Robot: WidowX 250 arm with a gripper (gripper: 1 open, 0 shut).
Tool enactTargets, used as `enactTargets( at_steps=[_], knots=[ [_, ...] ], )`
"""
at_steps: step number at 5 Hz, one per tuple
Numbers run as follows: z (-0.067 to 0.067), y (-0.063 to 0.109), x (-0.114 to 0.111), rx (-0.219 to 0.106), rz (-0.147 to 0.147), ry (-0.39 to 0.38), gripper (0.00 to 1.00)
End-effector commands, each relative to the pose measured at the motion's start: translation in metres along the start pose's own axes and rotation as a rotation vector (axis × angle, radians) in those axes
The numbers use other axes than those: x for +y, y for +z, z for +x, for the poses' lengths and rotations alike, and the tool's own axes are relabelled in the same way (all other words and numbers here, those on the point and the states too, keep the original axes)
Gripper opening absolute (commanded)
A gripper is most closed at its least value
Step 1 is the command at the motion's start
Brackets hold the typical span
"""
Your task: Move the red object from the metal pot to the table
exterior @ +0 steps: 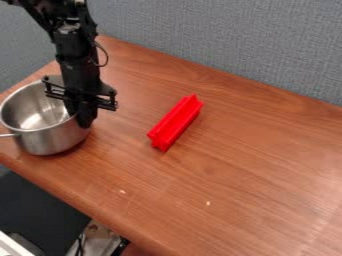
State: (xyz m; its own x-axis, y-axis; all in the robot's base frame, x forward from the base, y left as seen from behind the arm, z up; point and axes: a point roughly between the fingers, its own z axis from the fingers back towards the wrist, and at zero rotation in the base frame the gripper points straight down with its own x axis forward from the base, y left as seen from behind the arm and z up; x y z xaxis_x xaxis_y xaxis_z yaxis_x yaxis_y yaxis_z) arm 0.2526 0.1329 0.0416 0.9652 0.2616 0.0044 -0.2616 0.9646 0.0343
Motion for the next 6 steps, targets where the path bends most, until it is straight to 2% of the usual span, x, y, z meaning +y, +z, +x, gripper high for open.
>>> enactTargets(
  at_steps=[1,2,3,4,5,6],
  knots=[
    [0.0127,0.0254,0.0022,-0.085,0.009,-0.002,0.00],
    [0.0151,0.0257,0.0020,-0.086,0.003,-0.004,1.00],
    [0.0168,0.0281,0.0019,-0.090,-0.003,-0.006,1.00],
    [0.0174,0.0228,0.0029,-0.083,0.000,-0.004,0.00],
    [0.0173,0.0195,0.0033,-0.079,0.002,-0.004,0.00],
    [0.0176,0.0186,0.0019,-0.073,-0.005,-0.009,1.00]
  ],
)
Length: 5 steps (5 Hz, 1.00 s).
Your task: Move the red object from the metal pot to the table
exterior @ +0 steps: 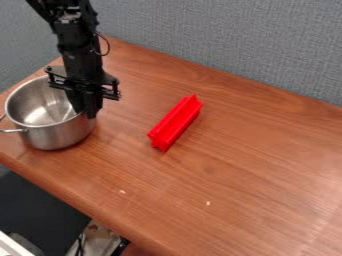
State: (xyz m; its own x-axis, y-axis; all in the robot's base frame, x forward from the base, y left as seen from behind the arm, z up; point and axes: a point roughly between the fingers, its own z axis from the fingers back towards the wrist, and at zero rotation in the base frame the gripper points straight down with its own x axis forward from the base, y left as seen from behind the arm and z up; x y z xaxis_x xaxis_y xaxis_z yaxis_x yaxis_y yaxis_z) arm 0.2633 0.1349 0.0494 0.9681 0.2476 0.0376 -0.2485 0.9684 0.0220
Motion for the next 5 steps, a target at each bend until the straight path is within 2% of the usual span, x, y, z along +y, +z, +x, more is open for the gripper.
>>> enactTargets(
  at_steps=[1,2,3,4,5],
  knots=[
    [0.0070,0.0101,0.0008,-0.034,0.001,-0.003,1.00],
    [0.0071,0.0047,0.0020,-0.025,0.005,0.000,0.00],
    [0.0064,0.0033,0.0019,-0.024,0.005,0.000,0.00],
    [0.0070,0.0026,0.0008,-0.019,0.000,-0.005,1.00],
    [0.0069,0.0036,-0.0007,-0.016,-0.008,-0.008,1.00]
  ],
)
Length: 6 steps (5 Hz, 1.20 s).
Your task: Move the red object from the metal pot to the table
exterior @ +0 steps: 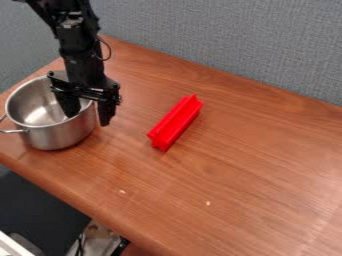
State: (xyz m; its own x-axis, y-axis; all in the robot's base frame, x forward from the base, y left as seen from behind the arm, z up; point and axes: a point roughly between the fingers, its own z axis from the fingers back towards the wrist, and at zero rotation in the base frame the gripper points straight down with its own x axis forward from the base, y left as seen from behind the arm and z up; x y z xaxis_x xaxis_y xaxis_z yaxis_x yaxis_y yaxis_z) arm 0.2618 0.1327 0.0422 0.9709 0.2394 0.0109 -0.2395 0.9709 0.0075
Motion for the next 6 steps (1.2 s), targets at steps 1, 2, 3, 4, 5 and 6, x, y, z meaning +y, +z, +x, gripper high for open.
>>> enactTargets(
  at_steps=[1,2,3,4,5,6],
  knots=[
    [0.009,0.007,0.002,-0.039,0.011,0.003,0.00],
    [0.009,0.005,0.003,-0.038,0.011,0.003,0.00],
    [0.008,0.016,0.000,-0.048,0.009,-0.006,0.00],
    [0.007,0.027,-0.003,-0.059,0.006,-0.018,0.00],
    [0.006,0.045,-0.009,-0.085,-0.002,-0.033,0.00],
    [0.008,0.069,-0.034,-0.129,-0.028,-0.097,0.00]
  ],
)
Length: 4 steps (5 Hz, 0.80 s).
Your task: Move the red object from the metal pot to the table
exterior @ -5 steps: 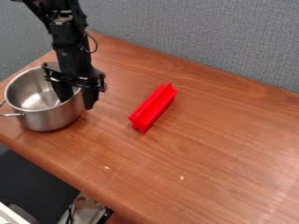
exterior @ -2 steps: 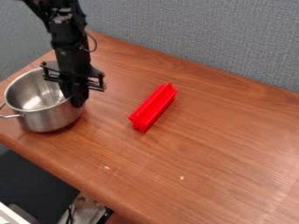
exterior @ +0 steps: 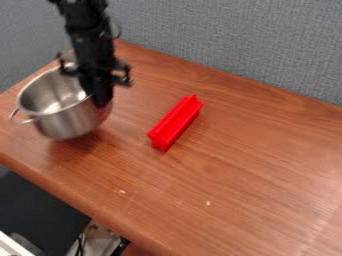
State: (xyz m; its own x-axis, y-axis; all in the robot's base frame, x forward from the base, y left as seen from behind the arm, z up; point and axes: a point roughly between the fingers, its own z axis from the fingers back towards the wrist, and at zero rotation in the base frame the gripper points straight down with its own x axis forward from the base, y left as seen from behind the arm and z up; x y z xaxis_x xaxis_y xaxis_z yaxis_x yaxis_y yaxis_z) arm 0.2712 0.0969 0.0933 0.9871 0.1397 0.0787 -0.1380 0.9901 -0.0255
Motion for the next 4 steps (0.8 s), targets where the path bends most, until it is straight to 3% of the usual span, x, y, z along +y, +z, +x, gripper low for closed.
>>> enactTargets(
  at_steps=[1,2,3,4],
  knots=[
    [0.022,0.036,-0.041,-0.109,-0.012,-0.105,0.00],
    [0.034,0.040,-0.086,-0.124,-0.042,-0.222,0.00],
    [0.040,0.034,-0.127,-0.118,-0.059,-0.317,0.00],
    [0.032,0.025,-0.161,-0.106,-0.064,-0.391,0.00]
  ],
)
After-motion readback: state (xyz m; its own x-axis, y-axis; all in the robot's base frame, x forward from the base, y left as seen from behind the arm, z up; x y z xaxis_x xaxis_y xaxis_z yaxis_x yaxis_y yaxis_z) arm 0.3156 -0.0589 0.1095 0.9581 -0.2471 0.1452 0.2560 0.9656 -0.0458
